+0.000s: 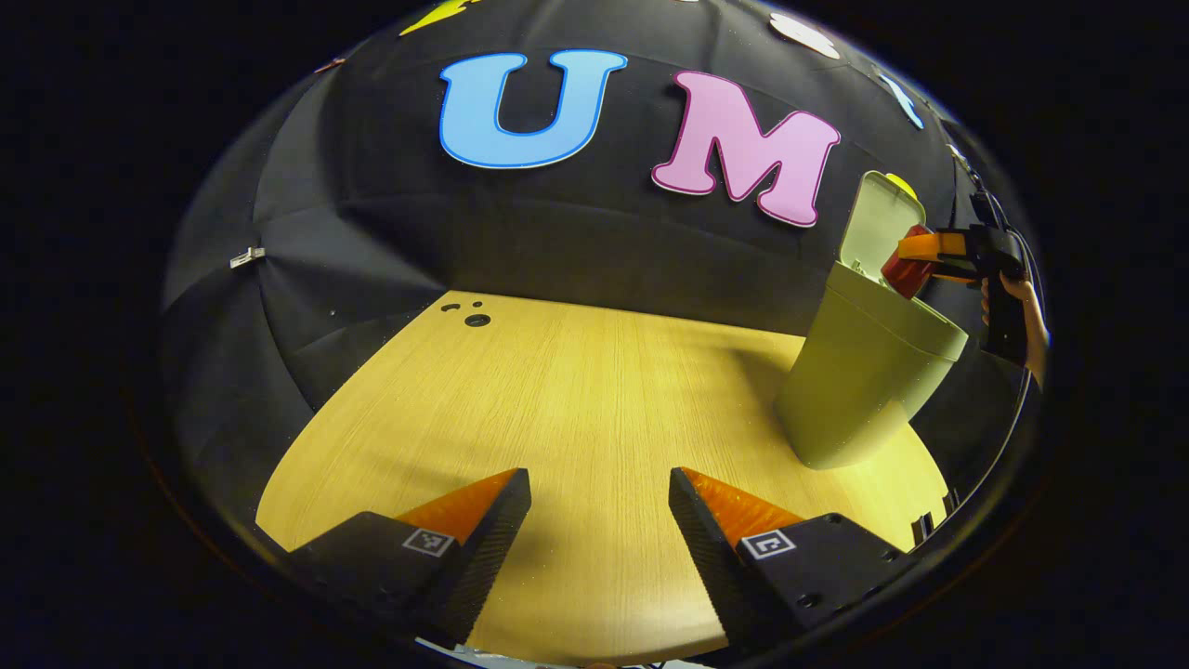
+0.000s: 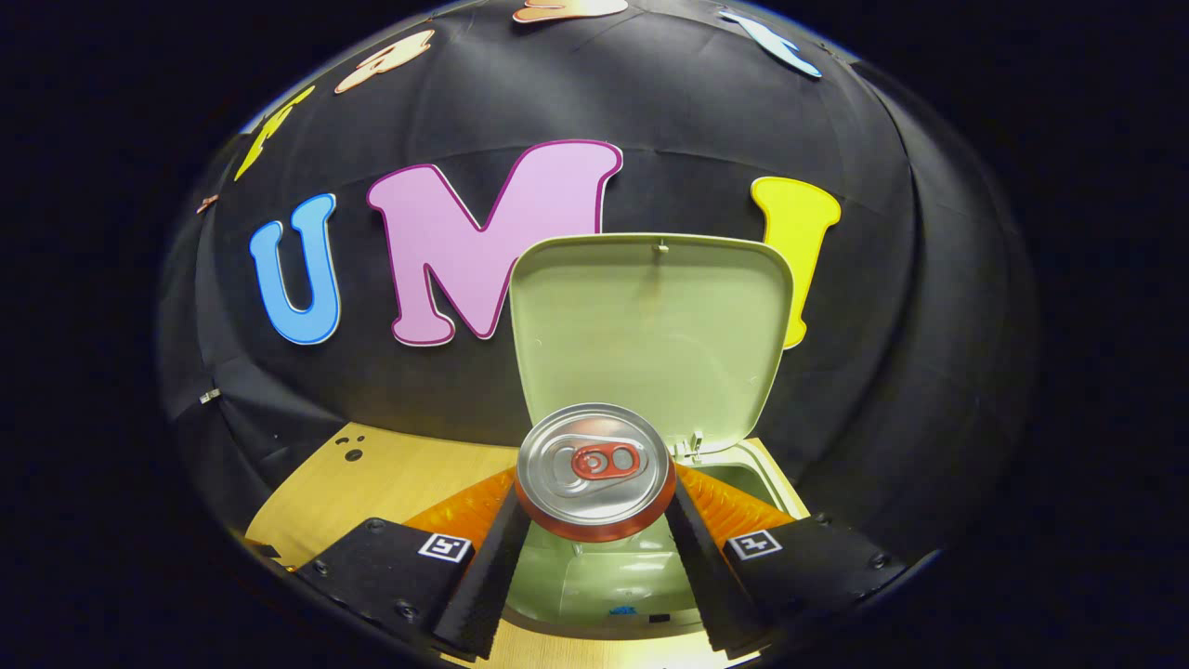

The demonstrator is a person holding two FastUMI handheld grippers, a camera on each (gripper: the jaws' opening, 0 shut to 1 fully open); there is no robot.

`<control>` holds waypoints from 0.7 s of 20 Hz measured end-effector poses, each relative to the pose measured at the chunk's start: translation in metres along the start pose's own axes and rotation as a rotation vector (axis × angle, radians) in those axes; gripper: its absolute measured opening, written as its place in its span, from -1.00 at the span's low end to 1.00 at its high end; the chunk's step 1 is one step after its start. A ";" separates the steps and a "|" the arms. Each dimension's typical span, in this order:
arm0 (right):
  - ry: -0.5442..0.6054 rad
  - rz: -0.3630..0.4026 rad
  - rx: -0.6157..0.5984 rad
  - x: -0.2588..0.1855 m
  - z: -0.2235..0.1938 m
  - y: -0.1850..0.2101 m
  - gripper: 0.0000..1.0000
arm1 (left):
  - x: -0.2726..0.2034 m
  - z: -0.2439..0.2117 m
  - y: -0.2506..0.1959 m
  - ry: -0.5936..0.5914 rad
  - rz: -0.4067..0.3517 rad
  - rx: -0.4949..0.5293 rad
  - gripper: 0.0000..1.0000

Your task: Press the lid of the desktop garbage bin to open it, pick up the crumpled paper on the desktop and throw it into the bin, then pick up the pop can on the desktop and drop it into the bin, and finally close the garbage bin lid.

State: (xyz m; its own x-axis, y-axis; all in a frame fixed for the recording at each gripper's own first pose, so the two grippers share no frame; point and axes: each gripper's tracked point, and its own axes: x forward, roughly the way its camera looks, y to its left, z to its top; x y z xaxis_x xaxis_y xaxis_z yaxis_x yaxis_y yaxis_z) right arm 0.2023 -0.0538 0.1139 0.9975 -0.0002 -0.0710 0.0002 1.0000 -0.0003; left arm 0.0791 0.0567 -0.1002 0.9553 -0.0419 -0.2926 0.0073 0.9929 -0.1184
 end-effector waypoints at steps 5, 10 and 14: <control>-0.040 -0.023 0.013 -0.001 0.011 -0.006 0.98 | 0.002 -0.003 0.000 0.009 0.001 0.009 0.92; -0.121 -0.042 0.010 -0.019 0.043 -0.019 0.98 | 0.001 -0.007 0.003 0.015 0.005 -0.012 0.92; -0.213 -0.063 -0.033 -0.031 0.085 -0.029 0.97 | 0.000 -0.012 0.002 0.021 0.005 -0.006 0.92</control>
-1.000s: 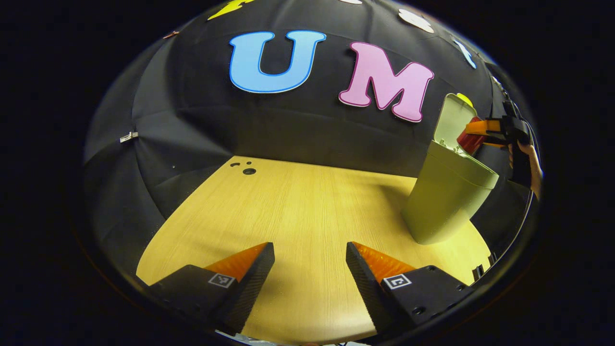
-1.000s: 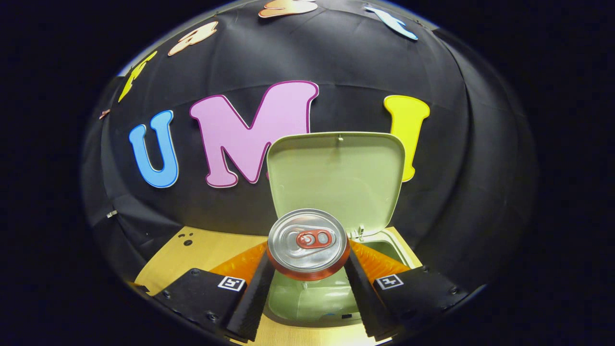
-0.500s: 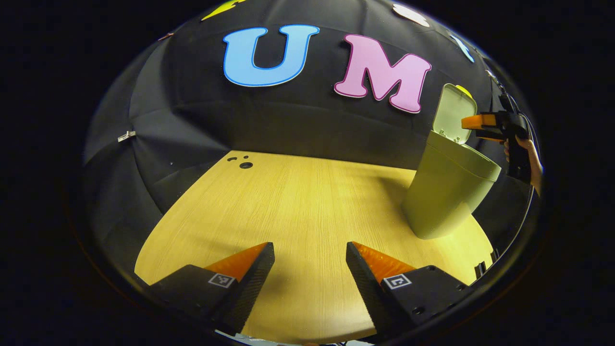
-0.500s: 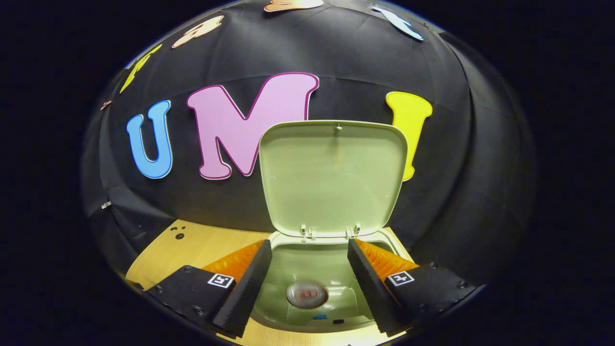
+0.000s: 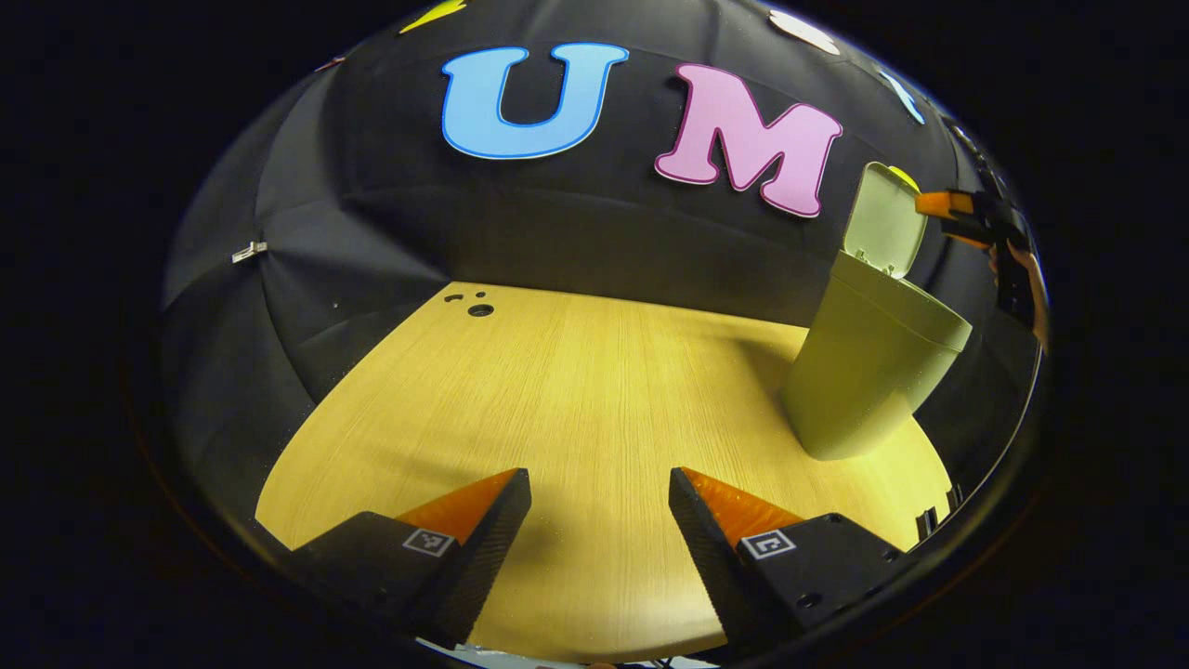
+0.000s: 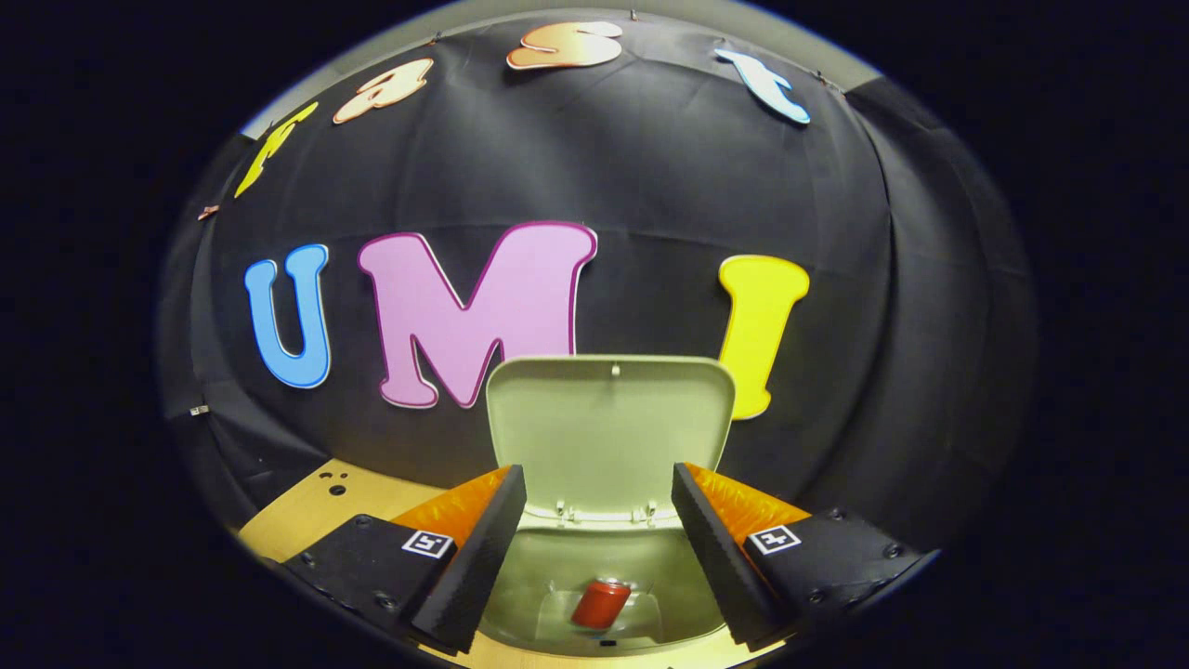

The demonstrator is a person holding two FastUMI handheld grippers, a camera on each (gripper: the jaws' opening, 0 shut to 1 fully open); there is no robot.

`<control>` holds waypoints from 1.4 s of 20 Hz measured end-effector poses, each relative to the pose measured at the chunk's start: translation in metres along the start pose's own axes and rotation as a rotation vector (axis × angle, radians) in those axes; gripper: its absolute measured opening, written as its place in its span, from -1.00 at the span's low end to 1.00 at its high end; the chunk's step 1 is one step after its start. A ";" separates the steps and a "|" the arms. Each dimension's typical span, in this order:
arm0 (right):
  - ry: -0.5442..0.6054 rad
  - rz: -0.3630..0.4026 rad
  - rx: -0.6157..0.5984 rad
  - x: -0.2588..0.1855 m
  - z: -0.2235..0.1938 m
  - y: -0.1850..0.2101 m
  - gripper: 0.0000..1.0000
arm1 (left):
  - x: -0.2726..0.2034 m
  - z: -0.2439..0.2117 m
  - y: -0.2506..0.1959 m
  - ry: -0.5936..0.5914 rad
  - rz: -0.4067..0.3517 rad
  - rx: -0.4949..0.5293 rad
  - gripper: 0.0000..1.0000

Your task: Press the lid of the desktop garbage bin to open it, pick up the crumpled paper on the desktop and throw it into the bin, then pick up the pop can on the desktop and drop it into the bin, and finally close the garbage bin lid.

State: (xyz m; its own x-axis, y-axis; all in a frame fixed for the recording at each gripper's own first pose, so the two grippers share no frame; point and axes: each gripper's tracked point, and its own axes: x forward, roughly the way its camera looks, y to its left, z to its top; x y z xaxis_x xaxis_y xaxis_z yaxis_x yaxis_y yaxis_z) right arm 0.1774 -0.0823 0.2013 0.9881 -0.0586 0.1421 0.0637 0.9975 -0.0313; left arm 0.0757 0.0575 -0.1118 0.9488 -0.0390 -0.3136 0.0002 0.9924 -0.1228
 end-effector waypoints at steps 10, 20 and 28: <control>-0.176 -0.025 -0.003 0.019 0.102 -0.009 0.92 | -0.006 -0.010 0.001 0.012 0.017 -0.023 0.92; -0.096 -0.045 0.025 0.075 0.092 -0.018 0.93 | -0.016 -0.006 0.025 -0.015 0.102 -0.130 0.92; 0.007 -0.009 0.092 0.100 0.067 -0.008 0.93 | -0.023 -0.002 0.032 -0.034 0.140 -0.155 0.92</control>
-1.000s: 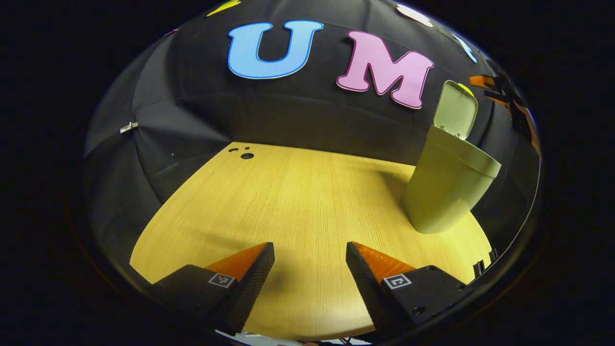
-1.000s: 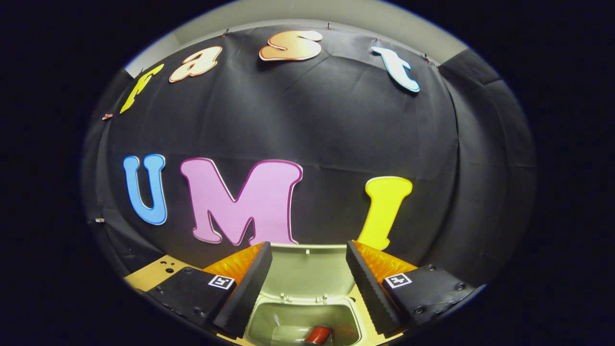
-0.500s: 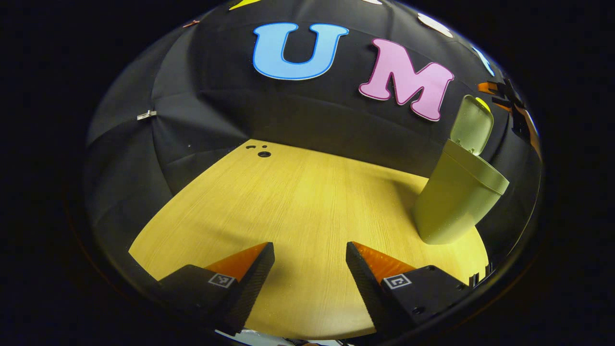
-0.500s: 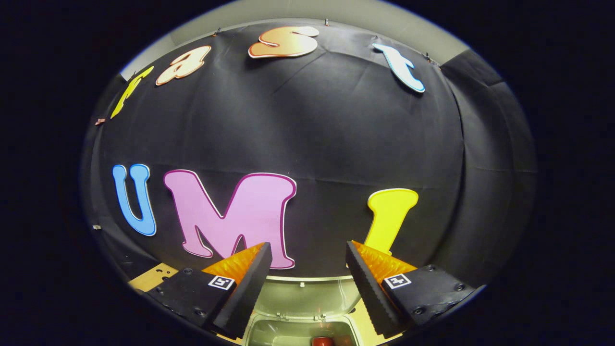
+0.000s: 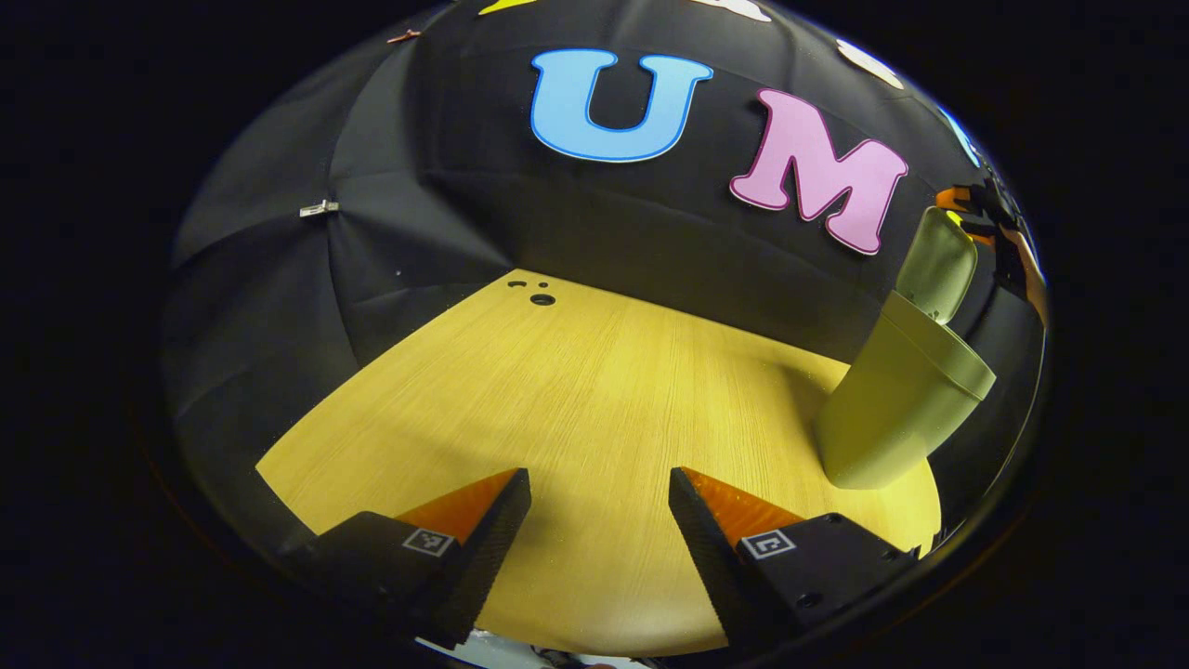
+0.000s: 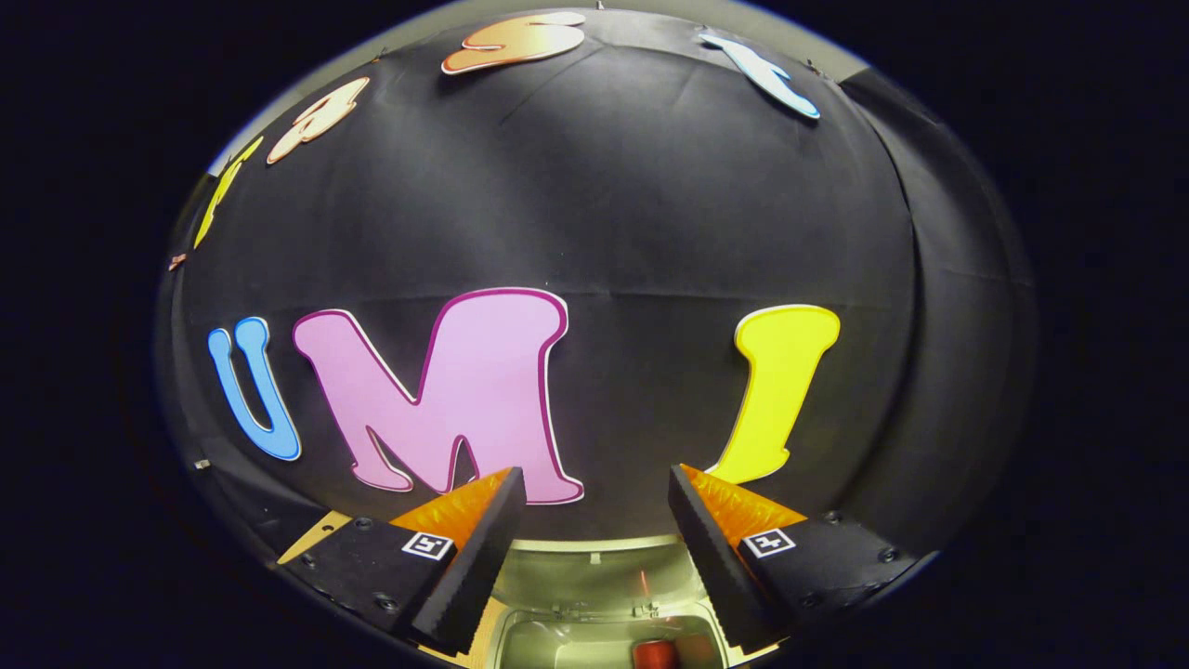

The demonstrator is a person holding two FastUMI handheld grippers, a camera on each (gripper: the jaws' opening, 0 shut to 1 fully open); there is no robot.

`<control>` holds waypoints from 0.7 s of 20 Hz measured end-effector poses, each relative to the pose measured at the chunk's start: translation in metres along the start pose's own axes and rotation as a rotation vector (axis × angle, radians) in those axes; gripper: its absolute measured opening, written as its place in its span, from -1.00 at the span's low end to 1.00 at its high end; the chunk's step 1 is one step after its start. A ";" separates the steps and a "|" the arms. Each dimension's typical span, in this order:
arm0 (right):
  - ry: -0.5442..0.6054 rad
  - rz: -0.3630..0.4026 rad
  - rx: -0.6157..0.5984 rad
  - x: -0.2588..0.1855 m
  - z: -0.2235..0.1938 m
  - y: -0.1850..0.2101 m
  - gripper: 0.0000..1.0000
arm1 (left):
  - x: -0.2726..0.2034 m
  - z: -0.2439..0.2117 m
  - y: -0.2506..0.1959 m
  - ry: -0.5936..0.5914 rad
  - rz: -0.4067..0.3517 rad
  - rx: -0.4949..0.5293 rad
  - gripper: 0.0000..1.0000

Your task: Press the lid of the desktop garbage bin to open it, pick up the crumpled paper on the desktop and throw it into the bin, then pick up the pop can on the desktop and drop it into the bin, and finally close the garbage bin lid.

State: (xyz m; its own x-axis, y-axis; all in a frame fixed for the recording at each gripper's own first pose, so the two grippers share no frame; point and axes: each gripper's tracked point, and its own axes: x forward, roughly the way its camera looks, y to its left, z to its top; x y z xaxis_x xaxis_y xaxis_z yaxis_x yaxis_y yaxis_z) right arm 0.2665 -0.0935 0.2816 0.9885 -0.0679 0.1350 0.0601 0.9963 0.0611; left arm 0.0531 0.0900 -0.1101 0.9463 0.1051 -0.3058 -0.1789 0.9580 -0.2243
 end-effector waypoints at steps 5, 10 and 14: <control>0.027 0.006 -0.032 -0.001 -0.006 0.004 0.93 | 0.000 0.001 -0.003 -0.002 -0.013 0.025 0.92; 0.049 0.007 -0.029 -0.024 -0.014 0.002 0.93 | 0.002 0.003 -0.013 0.002 -0.050 0.065 0.92; 0.069 0.003 -0.034 -0.049 -0.028 0.001 0.94 | 0.006 0.005 -0.027 0.000 -0.095 0.077 0.92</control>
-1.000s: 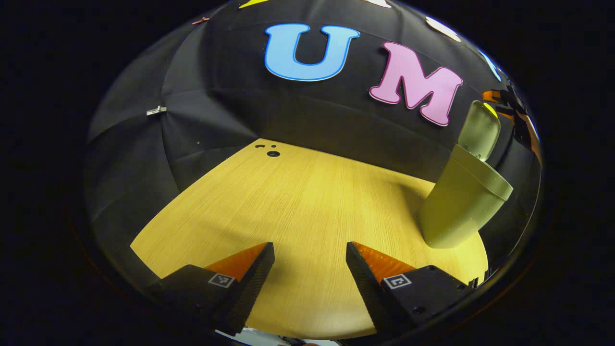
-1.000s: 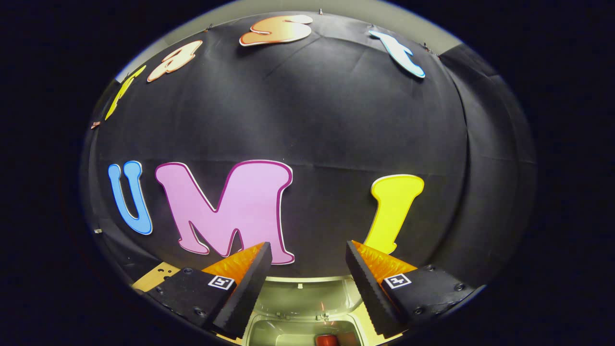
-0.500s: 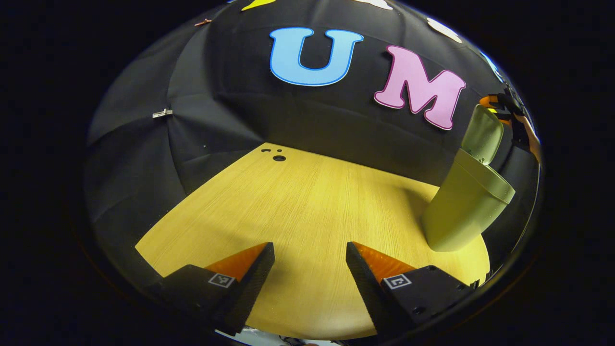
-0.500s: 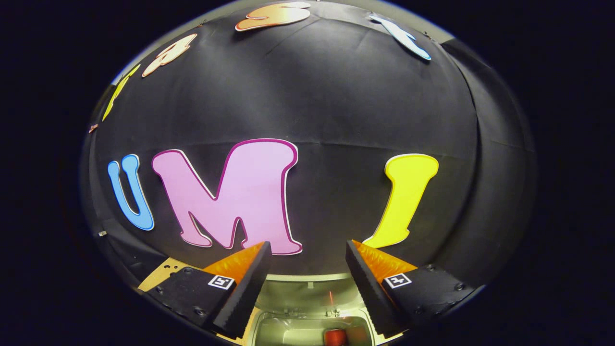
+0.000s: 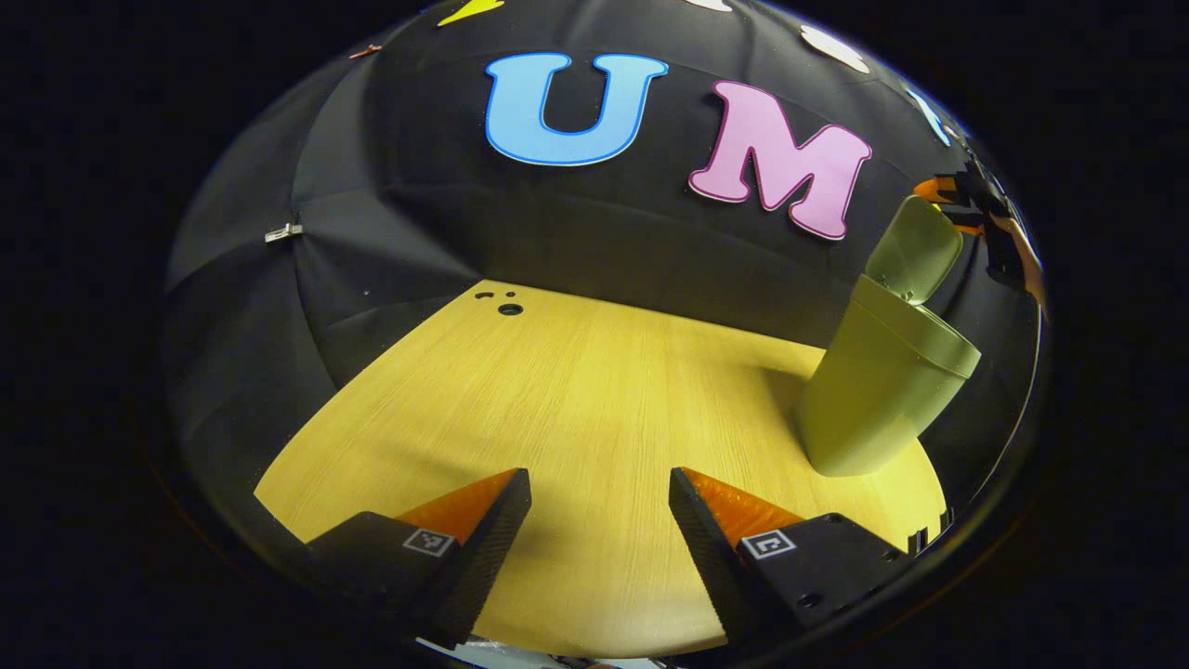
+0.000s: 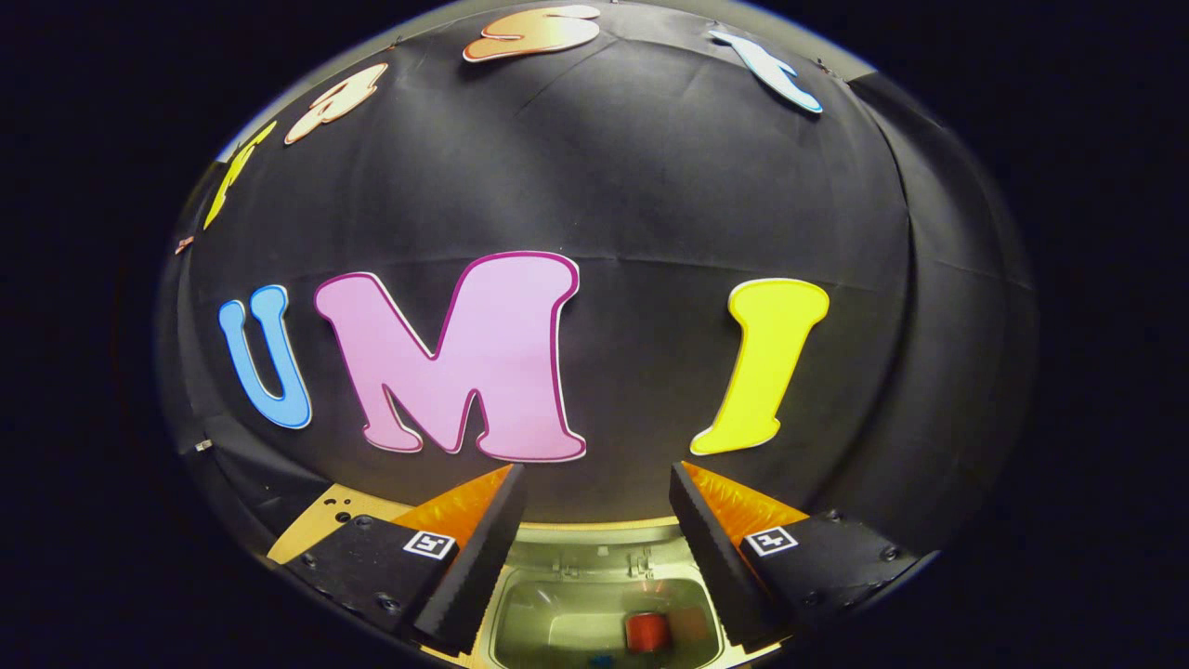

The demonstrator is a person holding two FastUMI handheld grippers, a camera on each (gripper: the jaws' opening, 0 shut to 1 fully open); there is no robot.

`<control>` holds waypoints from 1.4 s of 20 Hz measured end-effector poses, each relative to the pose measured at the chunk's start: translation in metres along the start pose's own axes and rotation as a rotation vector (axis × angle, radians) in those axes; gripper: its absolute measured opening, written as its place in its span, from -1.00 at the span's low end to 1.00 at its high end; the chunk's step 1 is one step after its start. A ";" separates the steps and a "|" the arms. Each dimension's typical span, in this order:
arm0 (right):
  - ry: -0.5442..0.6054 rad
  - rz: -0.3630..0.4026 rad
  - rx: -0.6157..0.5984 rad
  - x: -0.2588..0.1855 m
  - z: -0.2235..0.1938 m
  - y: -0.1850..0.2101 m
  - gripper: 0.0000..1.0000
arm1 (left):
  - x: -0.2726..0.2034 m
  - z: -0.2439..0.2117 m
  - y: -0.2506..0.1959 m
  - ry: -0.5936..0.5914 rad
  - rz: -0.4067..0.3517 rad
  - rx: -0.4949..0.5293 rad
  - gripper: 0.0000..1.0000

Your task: Press the lid of the desktop garbage bin to open it, pick up the crumpled paper on the desktop and throw it into the bin, then pick up the pop can on the desktop and drop it into the bin, and finally close the garbage bin lid.

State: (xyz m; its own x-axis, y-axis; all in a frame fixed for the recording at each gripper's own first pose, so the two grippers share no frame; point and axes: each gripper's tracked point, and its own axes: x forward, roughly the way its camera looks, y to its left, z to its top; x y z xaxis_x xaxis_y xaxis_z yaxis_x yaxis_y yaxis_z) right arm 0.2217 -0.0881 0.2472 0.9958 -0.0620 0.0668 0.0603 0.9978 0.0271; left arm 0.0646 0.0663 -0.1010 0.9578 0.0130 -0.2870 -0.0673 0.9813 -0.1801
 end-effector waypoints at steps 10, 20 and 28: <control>0.156 -0.036 0.006 -0.038 -0.097 -0.014 0.92 | 0.001 -0.018 -0.018 0.037 -0.074 0.043 0.92; 0.225 -0.032 -0.012 -0.065 -0.163 -0.012 0.96 | -0.003 -0.032 -0.024 0.067 -0.088 0.061 0.92; 0.219 -0.048 0.003 -0.069 -0.178 -0.014 0.99 | -0.008 -0.052 -0.027 0.107 -0.087 0.077 0.92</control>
State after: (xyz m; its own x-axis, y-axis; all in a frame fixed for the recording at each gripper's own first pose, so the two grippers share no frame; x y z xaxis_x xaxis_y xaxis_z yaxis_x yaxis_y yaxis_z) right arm 0.1647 -0.0934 0.0651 0.9828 -0.1030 -0.1530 0.1085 0.9937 0.0278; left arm 0.0444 0.0294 -0.1432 0.9234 -0.0892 -0.3732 0.0402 0.9897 -0.1371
